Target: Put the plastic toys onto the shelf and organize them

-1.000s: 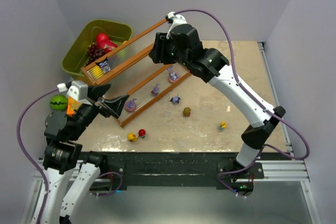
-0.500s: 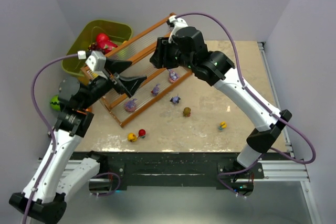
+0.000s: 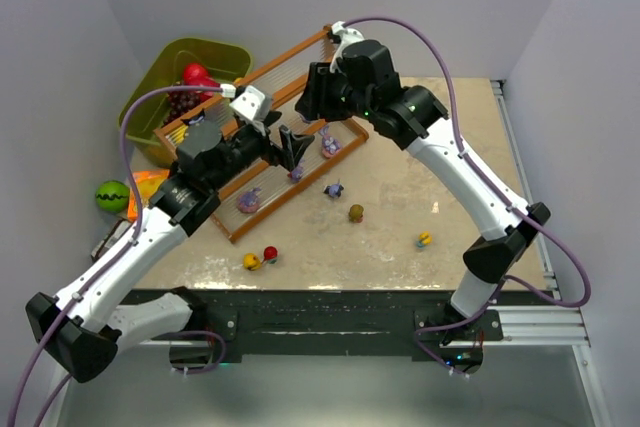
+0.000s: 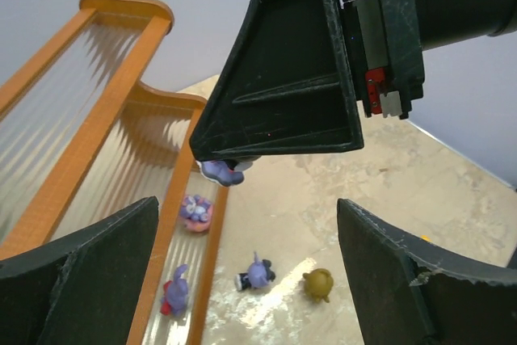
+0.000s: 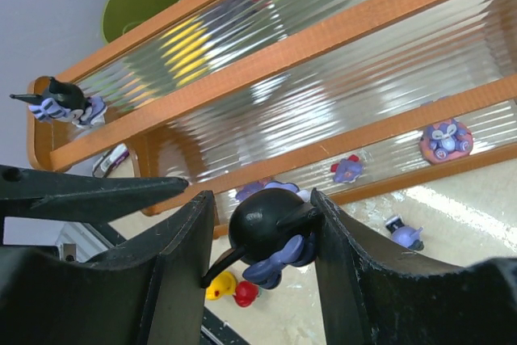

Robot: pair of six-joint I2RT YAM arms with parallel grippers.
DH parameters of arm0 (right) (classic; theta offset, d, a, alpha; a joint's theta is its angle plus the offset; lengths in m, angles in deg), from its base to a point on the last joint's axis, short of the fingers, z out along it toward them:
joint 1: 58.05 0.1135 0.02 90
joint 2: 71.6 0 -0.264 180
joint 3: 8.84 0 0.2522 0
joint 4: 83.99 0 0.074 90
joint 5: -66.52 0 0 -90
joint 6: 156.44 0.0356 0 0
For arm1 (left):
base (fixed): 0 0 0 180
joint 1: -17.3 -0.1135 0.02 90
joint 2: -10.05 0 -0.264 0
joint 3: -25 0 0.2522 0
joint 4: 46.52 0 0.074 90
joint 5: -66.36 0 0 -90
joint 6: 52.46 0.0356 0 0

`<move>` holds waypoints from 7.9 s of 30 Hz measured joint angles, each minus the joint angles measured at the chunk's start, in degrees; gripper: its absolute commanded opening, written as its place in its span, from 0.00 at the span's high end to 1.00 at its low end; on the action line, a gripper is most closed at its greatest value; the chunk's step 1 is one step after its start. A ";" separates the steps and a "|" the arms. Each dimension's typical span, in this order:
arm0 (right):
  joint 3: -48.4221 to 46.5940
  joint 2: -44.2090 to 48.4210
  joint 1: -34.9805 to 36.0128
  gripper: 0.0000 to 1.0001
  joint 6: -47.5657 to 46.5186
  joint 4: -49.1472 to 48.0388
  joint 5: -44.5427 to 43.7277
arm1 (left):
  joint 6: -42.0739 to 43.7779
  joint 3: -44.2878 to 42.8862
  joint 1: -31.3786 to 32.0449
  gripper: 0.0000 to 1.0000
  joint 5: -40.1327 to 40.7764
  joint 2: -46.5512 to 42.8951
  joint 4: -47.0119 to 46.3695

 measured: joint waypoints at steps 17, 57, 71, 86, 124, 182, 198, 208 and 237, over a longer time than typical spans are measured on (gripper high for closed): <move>0.20 0.28 -1.66 0.96 1.81 0.70 7.37 | 6.64 1.05 4.31 0.37 4.92 3.76 -6.36; 8.48 5.38 -4.46 0.50 4.74 -3.85 13.97 | 6.19 1.60 6.99 1.00 10.49 7.34 -11.87; 15.45 10.80 -4.48 0.37 7.17 -10.32 16.06 | 4.66 1.95 7.10 1.00 9.99 5.60 -11.23; 20.06 18.64 -7.21 0.33 10.23 -16.13 13.33 | 0.31 2.71 7.10 1.00 13.22 2.75 -8.68; 74.82 44.74 -9.62 0.32 0.61 -46.05 12.37 | -4.20 -13.07 -12.41 1.00 -7.63 24.30 -17.64; 87.10 44.22 -9.60 0.32 9.51 -60.37 15.89 | -1.33 -43.52 -12.11 0.95 -11.02 55.01 -15.26; 87.10 43.54 -9.60 0.33 9.73 -61.16 16.72 | -1.36 -43.76 -12.63 0.76 -11.02 55.32 -15.43; 87.10 43.54 -9.57 0.33 10.10 -61.53 16.72 | -1.36 -42.62 -12.85 0.64 -11.06 55.25 -17.27; 87.21 42.82 -9.57 0.33 10.56 -62.60 16.72 | -1.40 -39.52 -13.57 0.41 -12.55 54.05 -18.53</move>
